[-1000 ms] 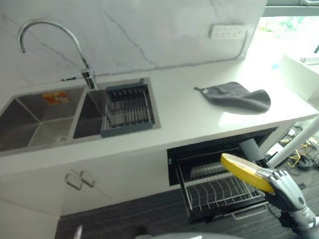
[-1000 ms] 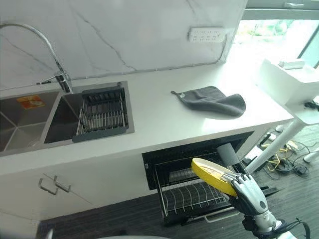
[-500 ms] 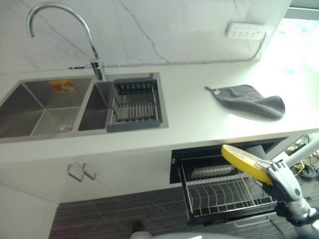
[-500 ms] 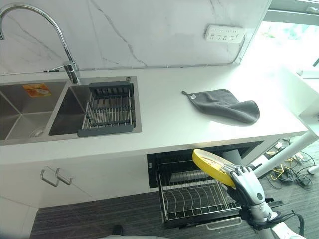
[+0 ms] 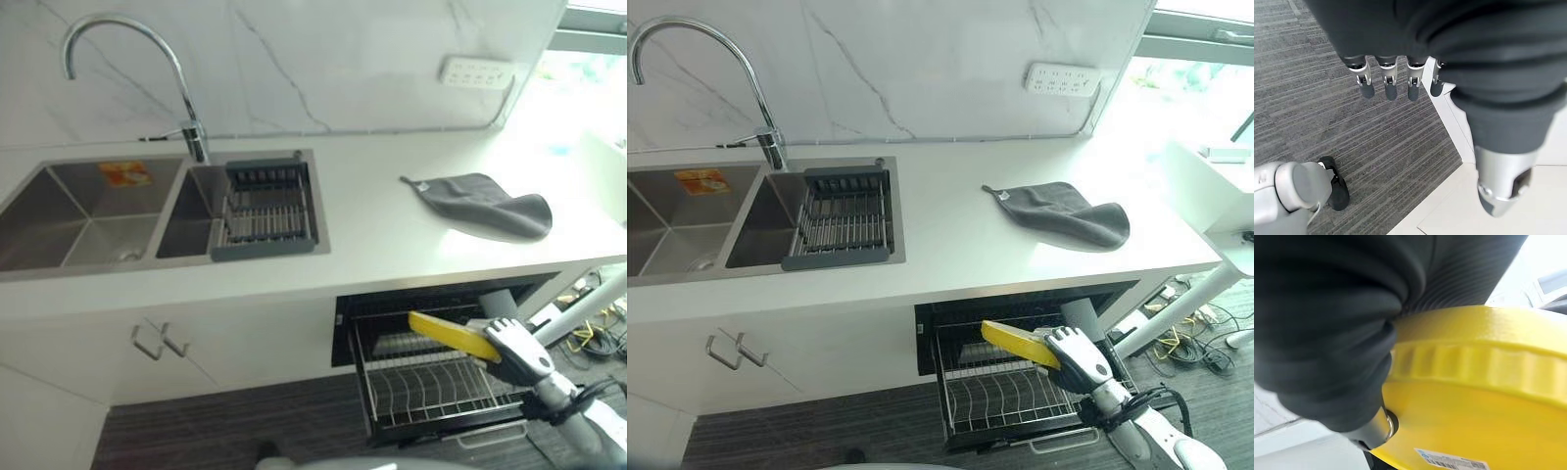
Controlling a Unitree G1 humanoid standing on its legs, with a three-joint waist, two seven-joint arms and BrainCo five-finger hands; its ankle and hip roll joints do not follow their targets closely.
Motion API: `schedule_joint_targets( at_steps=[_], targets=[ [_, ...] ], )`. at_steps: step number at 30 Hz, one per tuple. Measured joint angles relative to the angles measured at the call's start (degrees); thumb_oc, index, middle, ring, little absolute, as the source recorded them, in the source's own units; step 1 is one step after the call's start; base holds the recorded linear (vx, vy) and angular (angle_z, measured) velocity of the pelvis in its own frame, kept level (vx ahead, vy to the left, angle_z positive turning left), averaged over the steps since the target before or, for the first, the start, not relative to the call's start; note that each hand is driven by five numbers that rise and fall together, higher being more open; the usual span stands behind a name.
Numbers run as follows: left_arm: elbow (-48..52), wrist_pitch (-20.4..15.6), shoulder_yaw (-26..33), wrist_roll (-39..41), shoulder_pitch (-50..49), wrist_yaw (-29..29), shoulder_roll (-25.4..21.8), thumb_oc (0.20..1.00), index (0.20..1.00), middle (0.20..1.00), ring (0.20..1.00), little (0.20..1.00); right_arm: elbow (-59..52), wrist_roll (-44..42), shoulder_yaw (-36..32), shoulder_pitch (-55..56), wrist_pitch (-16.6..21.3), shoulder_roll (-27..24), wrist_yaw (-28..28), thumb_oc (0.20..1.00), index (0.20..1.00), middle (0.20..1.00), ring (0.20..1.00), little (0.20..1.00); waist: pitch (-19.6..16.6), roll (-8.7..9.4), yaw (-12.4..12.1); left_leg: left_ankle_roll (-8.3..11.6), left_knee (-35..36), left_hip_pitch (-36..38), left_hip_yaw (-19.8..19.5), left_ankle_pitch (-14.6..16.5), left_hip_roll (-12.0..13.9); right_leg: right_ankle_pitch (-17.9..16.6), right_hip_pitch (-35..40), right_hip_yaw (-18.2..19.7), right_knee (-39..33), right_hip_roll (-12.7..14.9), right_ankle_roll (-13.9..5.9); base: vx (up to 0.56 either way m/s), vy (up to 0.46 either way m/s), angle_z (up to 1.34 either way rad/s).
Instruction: Place the dishes in the dishwasher.
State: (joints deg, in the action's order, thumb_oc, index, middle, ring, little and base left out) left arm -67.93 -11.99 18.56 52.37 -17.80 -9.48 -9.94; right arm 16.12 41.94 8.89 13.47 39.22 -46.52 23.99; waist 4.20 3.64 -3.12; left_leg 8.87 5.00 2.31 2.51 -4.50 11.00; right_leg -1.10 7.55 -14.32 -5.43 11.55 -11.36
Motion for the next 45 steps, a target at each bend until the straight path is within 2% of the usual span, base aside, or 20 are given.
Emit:
schedule_joint_targets(
  at_steps=[8,9,11,18,21,23,24,28,31,38,40,45],
  targets=[
    [-0.02,2.10,-0.71,-1.83,1.11,-1.80,-0.10,1.000,1.000,1.000,1.000,1.000,7.72,-0.42,6.46,-5.84,-1.25,0.58,-3.13,0.200,0.200,0.200,0.200,0.200,0.81,0.65,-0.54,0.06,0.00,-0.28,-0.03,-0.07,0.05,-0.13,-0.18,-0.19,0.00,-0.03,0.01,-0.04,0.007,0.01],
    [0.51,4.23,-0.59,-2.33,1.55,-1.82,-1.29,1.000,1.000,1.000,1.000,1.000,8.24,-0.34,6.52,-6.34,-1.67,0.87,-2.76,0.200,0.200,0.200,0.200,0.200,1.26,0.14,-0.79,0.07,0.00,-0.30,-0.09,-0.08,0.04,-0.27,-0.15,-0.28,0.00,-0.01,0.21,-0.02,0.052,0.03],
    [1.27,5.72,-0.62,-4.08,1.82,-2.66,-4.27,1.000,1.000,1.000,1.000,1.000,11.08,-0.16,8.12,-8.32,-3.61,1.66,-0.30,0.200,0.200,0.200,0.200,0.200,1.32,0.04,-1.16,0.09,0.00,-0.23,-0.09,-0.07,0.03,-0.35,-0.06,-0.33,0.02,-0.02,0.30,0.00,0.027,0.01],
    [4.92,5.81,-0.84,-6.88,2.02,-5.43,-4.85,1.000,1.000,1.000,1.000,1.000,17.44,1.92,10.17,-11.63,-8.74,4.42,3.04,0.200,0.200,0.200,0.200,0.200,2.13,-0.49,-3.02,0.53,-1.58,0.67,-0.70,-0.33,-0.30,0.14,1.95,-0.73,0.42,0.00,0.39,0.02,0.007,0.04],
    [4.28,5.81,-1.24,-8.95,4.03,-5.13,-4.81,1.000,1.000,1.000,1.000,1.000,17.98,1.93,10.77,-15.17,-9.68,3.52,2.93,0.200,0.200,0.200,0.200,0.200,7.19,-1.60,-2.71,-0.34,-11.03,-2.86,-2.09,1.93,0.25,3.79,1.17,-1.67,7.06,0.01,1.28,-0.05,-0.014,0.26],
    [3.66,5.85,-1.68,-9.07,4.40,-4.89,-4.28,1.000,1.000,1.000,1.000,1.000,18.07,1.94,10.80,-16.56,-10.09,1.03,2.35,0.200,0.200,0.200,0.200,0.200,8.35,-3.36,-2.74,-0.08,-14.66,-4.94,-2.09,5.24,1.31,7.20,-1.85,-1.57,13.20,0.10,1.95,-0.04,0.013,0.13],
    [2.85,5.87,-1.70,-9.07,4.26,-4.88,-4.33,1.000,1.000,1.000,1.000,1.000,18.35,1.95,10.80,-17.53,-10.20,0.16,1.55,0.200,0.200,0.200,0.200,0.200,8.68,-3.82,-2.89,-0.39,-16.01,-5.42,-1.82,6.00,1.02,8.24,-3.37,-0.95,16.03,0.86,1.94,-0.02,0.027,-0.08],
    [2.01,5.84,-1.62,-9.22,3.73,-4.84,-4.65,1.000,1.000,1.000,1.000,1.000,19.92,1.92,10.96,-18.25,-10.51,-1.42,-0.35,0.200,0.200,0.200,0.200,0.200,9.79,-4.09,-3.04,-0.32,-18.36,-6.16,-1.61,7.40,-0.29,10.14,-6.04,0.54,22.18,2.91,2.11,0.05,0.016,-0.06],
    [1.98,5.98,-1.20,-11.24,3.68,-4.84,-4.55,1.000,1.000,1.000,1.000,1.000,19.95,1.92,11.00,-18.03,-11.04,-1.42,-2.17,0.200,0.200,0.200,0.200,0.200,10.43,-4.02,-3.05,-0.37,-19.24,-5.97,-1.86,7.61,-0.19,10.67,-6.30,0.91,23.62,2.90,2.49,0.12,0.011,-0.02],
    [7.91,9.50,-1.20,-13.09,1.50,-5.52,-4.88,1.000,1.000,1.000,1.000,1.000,19.52,1.95,11.01,-17.25,-11.33,-1.39,-5.11,0.200,0.200,0.200,0.200,0.200,10.47,-4.19,-3.78,-0.88,-20.48,-3.89,-1.51,8.17,-0.32,10.48,-3.57,1.28,22.68,2.86,2.19,0.11,0.019,-0.03],
    [9.28,9.75,-1.36,-13.12,1.46,-6.09,-4.88,1.000,1.000,1.000,1.000,1.000,19.54,1.96,11.07,-17.29,-11.41,-1.32,-5.84,0.200,0.200,0.200,0.200,0.200,11.64,-4.35,-3.99,-0.89,-21.22,-2.95,-1.54,8.42,-0.32,10.49,-2.23,1.28,22.58,2.87,2.17,0.17,0.007,0.00],
    [13.39,11.53,-3.08,-13.58,0.20,-7.92,-5.06,1.000,1.000,1.000,1.000,1.000,20.64,3.13,15.23,-17.36,-12.09,-1.29,-6.16,0.200,0.200,0.200,0.200,0.200,13.19,-4.54,-4.71,-1.02,-23.50,-2.01,-2.01,10.10,-0.28,10.77,0.04,1.12,23.07,2.94,1.86,0.14,-0.029,0.04]
  ],
)
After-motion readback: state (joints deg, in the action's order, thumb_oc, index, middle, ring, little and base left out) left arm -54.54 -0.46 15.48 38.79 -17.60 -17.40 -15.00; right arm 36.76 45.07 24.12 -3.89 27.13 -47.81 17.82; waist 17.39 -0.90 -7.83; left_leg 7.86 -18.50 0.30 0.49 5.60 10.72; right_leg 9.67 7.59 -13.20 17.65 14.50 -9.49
